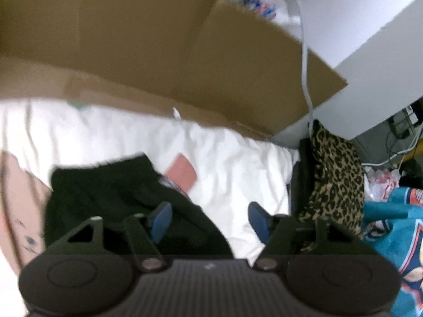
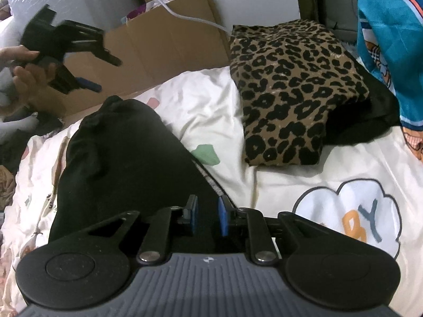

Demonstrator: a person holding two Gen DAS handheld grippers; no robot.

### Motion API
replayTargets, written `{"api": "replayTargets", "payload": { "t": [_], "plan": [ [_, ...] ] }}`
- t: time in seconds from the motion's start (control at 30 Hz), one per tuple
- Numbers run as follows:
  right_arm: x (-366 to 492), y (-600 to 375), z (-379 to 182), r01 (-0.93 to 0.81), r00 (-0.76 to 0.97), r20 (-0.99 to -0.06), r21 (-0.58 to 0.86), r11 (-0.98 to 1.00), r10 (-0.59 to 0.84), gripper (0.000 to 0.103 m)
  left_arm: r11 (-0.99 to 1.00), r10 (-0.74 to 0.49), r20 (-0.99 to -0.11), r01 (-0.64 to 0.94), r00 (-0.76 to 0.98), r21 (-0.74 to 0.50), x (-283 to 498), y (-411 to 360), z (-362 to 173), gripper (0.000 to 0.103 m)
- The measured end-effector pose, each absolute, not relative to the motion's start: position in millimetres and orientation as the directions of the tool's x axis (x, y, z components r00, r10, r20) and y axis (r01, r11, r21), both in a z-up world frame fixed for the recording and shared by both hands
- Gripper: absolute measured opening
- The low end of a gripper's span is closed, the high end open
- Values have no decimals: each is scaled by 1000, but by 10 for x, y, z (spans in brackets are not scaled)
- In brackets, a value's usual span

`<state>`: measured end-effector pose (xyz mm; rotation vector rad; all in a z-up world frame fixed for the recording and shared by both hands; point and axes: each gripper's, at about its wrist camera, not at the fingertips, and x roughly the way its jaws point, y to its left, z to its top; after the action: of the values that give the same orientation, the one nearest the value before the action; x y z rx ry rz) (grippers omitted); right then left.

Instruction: Fold clothes

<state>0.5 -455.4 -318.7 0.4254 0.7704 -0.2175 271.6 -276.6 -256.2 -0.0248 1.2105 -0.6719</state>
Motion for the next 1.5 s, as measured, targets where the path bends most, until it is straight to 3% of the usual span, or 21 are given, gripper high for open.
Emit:
{"api": "replayTargets", "payload": {
  "t": [0.23,0.63,1.17,1.5],
  "plan": [
    [-34,-4499,-3249,355,685,-728,289,889,-37,18,827,-475,-841,459,261,-325,2897,-2325,-2389,55],
    [48,-4490,-3395,370,648,-761,281,886,-28,18,825,-415,-894,484,171,-291,2995,-2413,-3051,35],
    [134,-4605,-3565,387,607,-794,290,875,-6,21,885,-384,-892,369,239,-282,3388,-2668,-3580,35],
    [182,-4705,-3637,417,575,-818,260,871,-31,20,850,-420,-877,442,235,-288,3375,-2686,-3393,35]
  ]
}}
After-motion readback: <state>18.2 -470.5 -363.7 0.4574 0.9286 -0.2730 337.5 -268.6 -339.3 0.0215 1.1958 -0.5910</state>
